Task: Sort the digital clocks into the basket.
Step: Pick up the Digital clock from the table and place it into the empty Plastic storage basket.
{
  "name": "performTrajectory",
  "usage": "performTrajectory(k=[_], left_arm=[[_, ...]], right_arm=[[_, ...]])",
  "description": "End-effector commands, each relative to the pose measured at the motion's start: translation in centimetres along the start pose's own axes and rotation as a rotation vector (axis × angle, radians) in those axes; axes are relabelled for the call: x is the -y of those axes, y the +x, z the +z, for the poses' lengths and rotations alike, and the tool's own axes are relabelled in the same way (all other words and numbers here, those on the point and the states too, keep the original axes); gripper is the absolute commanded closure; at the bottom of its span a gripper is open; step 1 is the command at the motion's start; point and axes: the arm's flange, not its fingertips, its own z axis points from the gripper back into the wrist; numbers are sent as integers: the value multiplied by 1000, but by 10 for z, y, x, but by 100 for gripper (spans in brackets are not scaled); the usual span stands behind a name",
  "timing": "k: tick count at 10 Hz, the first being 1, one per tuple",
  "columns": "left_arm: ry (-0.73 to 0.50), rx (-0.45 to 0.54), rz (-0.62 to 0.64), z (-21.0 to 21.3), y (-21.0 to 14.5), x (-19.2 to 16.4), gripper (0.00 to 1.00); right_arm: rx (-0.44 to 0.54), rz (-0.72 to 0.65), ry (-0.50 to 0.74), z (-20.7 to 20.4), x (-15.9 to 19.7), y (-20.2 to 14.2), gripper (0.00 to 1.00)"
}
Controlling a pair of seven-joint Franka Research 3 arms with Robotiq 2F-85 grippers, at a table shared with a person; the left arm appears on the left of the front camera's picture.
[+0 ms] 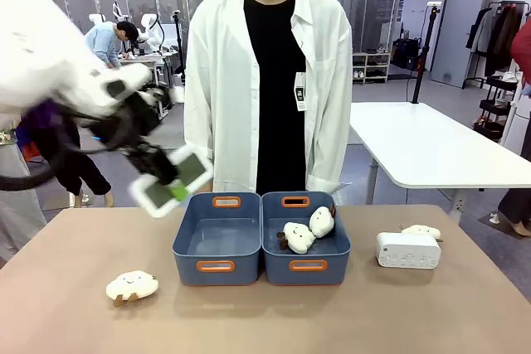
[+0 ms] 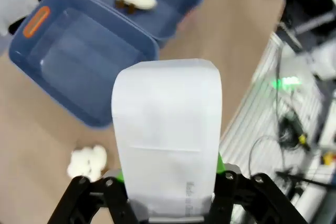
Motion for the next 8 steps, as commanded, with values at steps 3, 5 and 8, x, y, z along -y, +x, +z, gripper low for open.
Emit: performTrajectory(k=[3, 5, 8], left_arm=[[85, -2, 189, -82, 118, -83, 45], [167, -45, 220, -126, 127, -104, 45], [245, -95, 261, -168, 111, -125, 45]], right_arm=[[-7, 17, 5, 1, 0, -3, 0], [-7, 17, 5, 1, 0, -3, 0], [-7, 17, 5, 1, 0, -3, 0]])
